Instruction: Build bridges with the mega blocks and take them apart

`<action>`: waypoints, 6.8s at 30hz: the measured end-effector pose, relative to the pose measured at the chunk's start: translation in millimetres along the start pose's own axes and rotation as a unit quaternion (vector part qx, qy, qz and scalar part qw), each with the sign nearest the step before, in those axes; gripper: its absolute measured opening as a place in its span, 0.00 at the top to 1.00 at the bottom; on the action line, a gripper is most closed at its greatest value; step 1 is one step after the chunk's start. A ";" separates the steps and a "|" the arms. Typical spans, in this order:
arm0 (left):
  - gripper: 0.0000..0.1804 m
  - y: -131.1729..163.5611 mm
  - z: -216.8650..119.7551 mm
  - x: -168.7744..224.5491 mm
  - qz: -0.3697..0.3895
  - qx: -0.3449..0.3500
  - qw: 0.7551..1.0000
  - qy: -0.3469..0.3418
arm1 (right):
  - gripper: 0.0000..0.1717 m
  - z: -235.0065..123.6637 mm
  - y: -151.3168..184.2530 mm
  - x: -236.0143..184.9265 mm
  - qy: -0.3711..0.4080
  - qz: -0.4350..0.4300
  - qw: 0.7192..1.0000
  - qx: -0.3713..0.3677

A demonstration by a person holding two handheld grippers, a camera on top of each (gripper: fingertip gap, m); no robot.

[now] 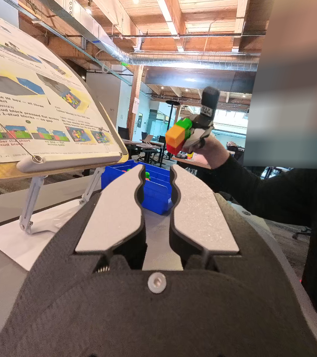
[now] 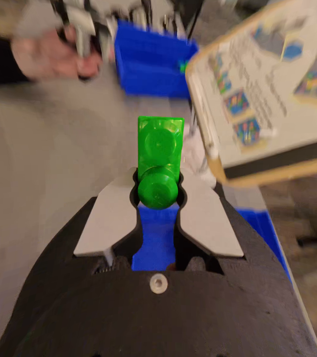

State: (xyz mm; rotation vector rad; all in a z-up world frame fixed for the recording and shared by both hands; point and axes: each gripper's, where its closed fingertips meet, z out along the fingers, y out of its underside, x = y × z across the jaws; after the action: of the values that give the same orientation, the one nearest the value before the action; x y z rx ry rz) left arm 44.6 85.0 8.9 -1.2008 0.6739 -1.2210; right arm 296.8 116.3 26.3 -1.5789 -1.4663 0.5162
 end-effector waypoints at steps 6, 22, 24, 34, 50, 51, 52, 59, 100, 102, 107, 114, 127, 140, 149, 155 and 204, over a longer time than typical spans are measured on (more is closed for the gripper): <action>0.89 16.3 12.9 4.1 -0.011 -0.024 1.000 0.015 | 0.78 -37.8 132.7 22.4 -0.024 0.030 0.978 -0.203; 0.89 32.5 20.2 -0.1 -0.015 -0.052 0.998 0.016 | 0.78 -15.0 269.0 51.6 -0.058 0.061 0.889 -0.451; 0.89 31.6 19.0 -1.0 -0.015 -0.051 0.998 0.015 | 0.78 -14.9 275.2 52.0 -0.064 0.061 0.880 -0.466; 0.87 26.4 16.3 0.6 0.004 -0.059 0.998 0.009 | 0.56 -27.7 271.2 65.8 -0.036 0.029 0.847 -0.530; 0.83 -29.8 -114.2 -157.0 0.263 -0.402 0.824 -0.300 | 0.73 16.7 67.3 -66.4 0.004 -0.102 0.971 -0.217; 0.83 -26.9 -115.7 -173.8 0.280 -0.428 0.806 -0.298 | 0.74 33.3 59.6 -81.0 -0.017 -0.103 0.975 -0.195; 0.82 -21.6 -116.5 -190.6 0.294 -0.456 0.788 -0.290 | 0.74 49.4 53.4 -94.8 -0.039 -0.104 0.979 -0.173; 0.85 6.9 -127.3 -305.0 0.412 -0.639 0.617 -0.203 | 0.77 132.7 52.4 -151.3 -0.135 -0.086 0.980 -0.116; 0.82 112.9 -110.9 -34.1 0.133 -0.705 0.696 0.000 | 0.87 192.2 97.6 -149.9 -0.095 -0.085 0.990 -0.065; 0.82 150.8 -105.3 -3.1 0.126 -0.724 0.677 0.036 | 0.87 192.1 100.0 -148.3 -0.093 -0.080 0.990 -0.063; 0.82 201.5 -82.9 19.3 0.114 -0.730 0.671 0.059 | 0.88 189.8 100.8 -148.0 -0.095 -0.071 0.991 -0.056; 0.72 188.4 -73.8 29.0 0.086 -0.706 0.699 0.078 | 0.89 188.4 100.2 -149.9 -0.108 -0.060 0.991 -0.044; 0.53 22.2 -187.8 -269.6 0.254 -0.731 0.592 -0.227 | 0.89 188.0 100.6 -150.1 -0.113 -0.058 0.991 -0.044; 0.64 65.0 -238.8 -364.9 0.228 -0.856 0.420 -0.199 | 0.90 187.7 100.9 -151.1 -0.119 -0.058 0.990 -0.044; 0.64 56.6 -238.2 -340.0 0.189 -0.854 0.433 -0.218 | 0.90 187.4 100.8 -151.2 -0.119 -0.060 0.990 -0.044; 0.64 28.0 -188.3 -227.0 0.166 -0.792 0.563 -0.169 | 0.90 187.5 100.9 -151.0 -0.120 -0.058 0.990 -0.044; 0.61 102.5 -155.6 -303.6 0.263 -0.723 0.619 -0.162 | 0.91 187.5 101.1 -151.1 -0.122 -0.055 0.990 -0.045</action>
State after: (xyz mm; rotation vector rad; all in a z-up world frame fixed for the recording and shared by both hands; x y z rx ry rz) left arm -143.9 311.1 -191.7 -2.1620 1.6915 0.3587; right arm 173.3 44.8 -192.4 -1.5358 -1.7731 0.6027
